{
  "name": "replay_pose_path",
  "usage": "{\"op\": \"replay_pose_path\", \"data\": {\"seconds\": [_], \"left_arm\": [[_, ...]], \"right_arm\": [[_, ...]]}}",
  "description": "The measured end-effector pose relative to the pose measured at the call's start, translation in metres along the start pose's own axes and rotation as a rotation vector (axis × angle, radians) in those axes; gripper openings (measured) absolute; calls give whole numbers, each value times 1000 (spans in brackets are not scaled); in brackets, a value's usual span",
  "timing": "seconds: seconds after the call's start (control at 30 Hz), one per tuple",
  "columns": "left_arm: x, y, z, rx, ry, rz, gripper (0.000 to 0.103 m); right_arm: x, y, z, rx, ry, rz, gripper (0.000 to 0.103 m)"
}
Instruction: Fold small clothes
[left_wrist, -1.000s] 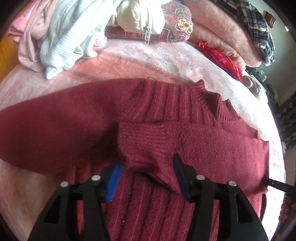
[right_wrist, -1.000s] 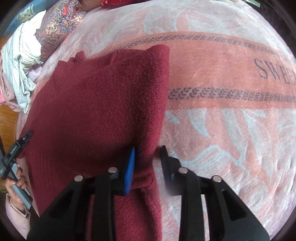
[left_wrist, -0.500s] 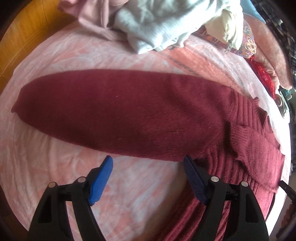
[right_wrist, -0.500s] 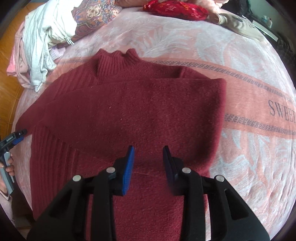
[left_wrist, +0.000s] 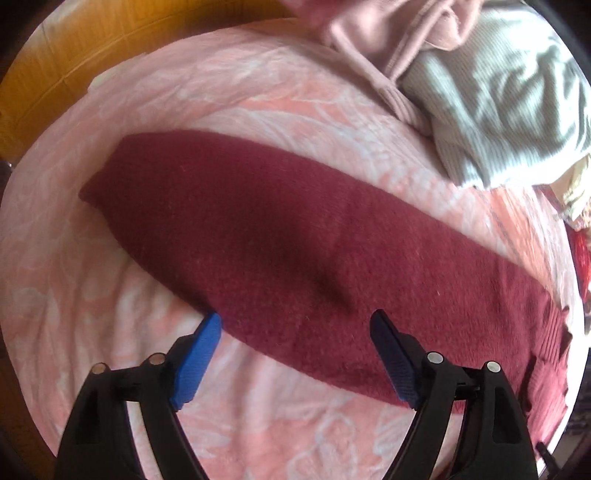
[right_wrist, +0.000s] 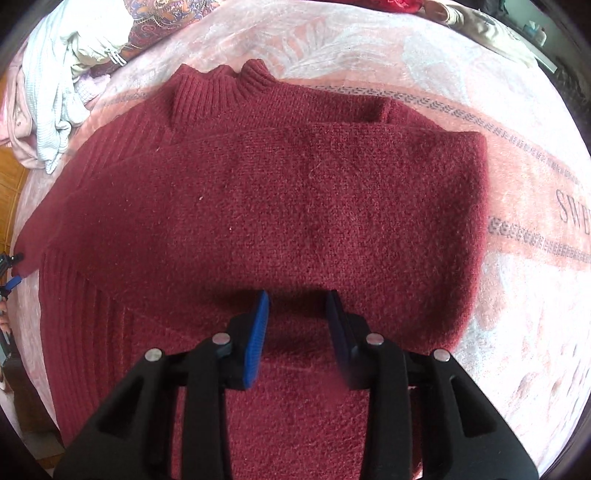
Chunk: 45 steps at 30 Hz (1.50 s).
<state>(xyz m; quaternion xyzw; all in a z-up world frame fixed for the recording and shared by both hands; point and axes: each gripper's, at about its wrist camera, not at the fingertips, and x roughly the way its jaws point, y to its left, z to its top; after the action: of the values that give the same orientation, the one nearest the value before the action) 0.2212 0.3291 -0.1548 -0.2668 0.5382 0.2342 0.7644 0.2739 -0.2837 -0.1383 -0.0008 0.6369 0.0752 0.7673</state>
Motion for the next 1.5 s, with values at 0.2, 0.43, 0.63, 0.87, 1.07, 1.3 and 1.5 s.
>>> {"op": "replay_pose_path", "data": {"seconds": [0.2,0.43,0.63,0.87,1.07,1.3,1.5], "left_arm": [[8,14,21,-30,-42,-49,58],[-6,17,19,-66,-130,-77,7],[-54,-18,11,5,-294,-199,6],[-85,-93,-11,188,-342,-308,6],[-99,-157,-53,315,-302,-405,6],[-107,-237,-107,468,-263,-497,6],[-101,-300,-161,577,-214,-541,6]], "right_arm": [[3,2,-1,-4,-7,-2,35],[2,2,-5,-12,-15,1,34],[4,1,-4,-8,-14,10,34],[-4,-3,-10,-11,-14,25,34],[-12,-11,-16,-12,-17,36,34],[-17,-27,-22,-6,-25,42,34],[-22,-38,-22,-10,-35,43,34]]}}
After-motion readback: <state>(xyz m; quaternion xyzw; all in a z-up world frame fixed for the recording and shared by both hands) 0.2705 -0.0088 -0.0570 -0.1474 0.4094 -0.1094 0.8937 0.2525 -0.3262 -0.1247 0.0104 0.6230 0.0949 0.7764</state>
